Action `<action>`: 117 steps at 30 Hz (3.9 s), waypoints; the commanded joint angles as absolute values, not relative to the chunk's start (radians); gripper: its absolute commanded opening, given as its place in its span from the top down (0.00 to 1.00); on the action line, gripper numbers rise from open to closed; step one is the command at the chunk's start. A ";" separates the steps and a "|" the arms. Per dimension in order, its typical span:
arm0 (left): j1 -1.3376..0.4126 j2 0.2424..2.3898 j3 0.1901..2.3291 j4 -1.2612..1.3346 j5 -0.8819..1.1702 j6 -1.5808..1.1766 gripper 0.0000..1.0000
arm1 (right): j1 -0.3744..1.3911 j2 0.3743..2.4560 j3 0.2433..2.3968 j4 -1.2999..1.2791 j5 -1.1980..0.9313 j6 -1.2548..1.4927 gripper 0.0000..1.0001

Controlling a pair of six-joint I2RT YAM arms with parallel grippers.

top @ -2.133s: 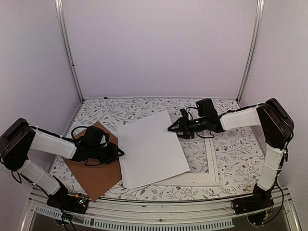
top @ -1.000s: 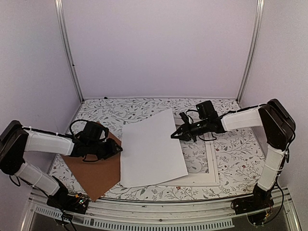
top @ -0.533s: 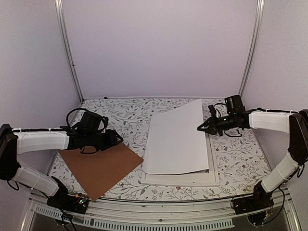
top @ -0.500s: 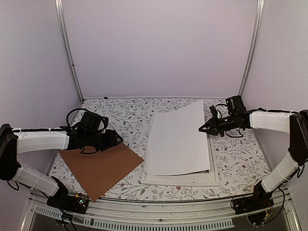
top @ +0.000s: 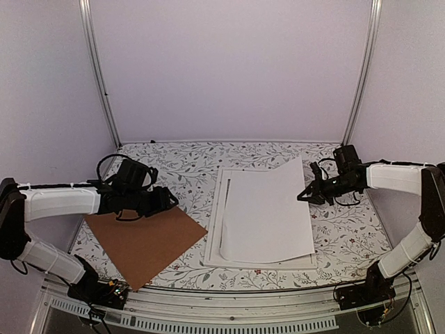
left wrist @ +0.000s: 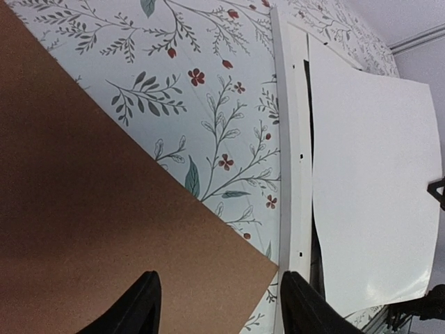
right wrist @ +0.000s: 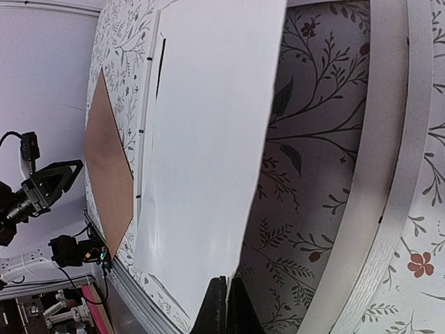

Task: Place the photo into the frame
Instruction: Place the photo on the mat board.

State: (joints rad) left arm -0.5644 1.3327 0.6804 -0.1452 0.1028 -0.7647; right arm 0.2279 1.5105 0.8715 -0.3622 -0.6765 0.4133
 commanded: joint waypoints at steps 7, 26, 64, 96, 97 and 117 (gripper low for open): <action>-0.566 1.361 0.692 -0.141 0.104 -0.752 0.39 | 0.229 1.531 0.836 -0.248 -0.769 0.420 1.00; -0.596 1.406 0.698 -0.124 0.103 -0.762 0.39 | 0.239 1.576 0.765 -0.027 -0.879 0.564 1.00; -0.612 1.416 0.723 -0.152 0.062 -0.757 0.40 | 0.363 1.446 1.032 0.040 -1.016 0.815 1.00; -0.612 1.409 0.711 -0.174 0.023 -0.761 0.40 | 0.485 1.579 1.135 0.246 -0.978 1.007 1.00; -0.612 1.408 0.710 -0.175 0.023 -0.761 0.40 | 0.473 1.587 1.113 0.248 -0.970 1.004 1.00; -0.613 1.354 0.701 -0.194 0.016 -0.744 0.25 | 0.287 1.702 0.852 0.091 -0.914 0.721 1.00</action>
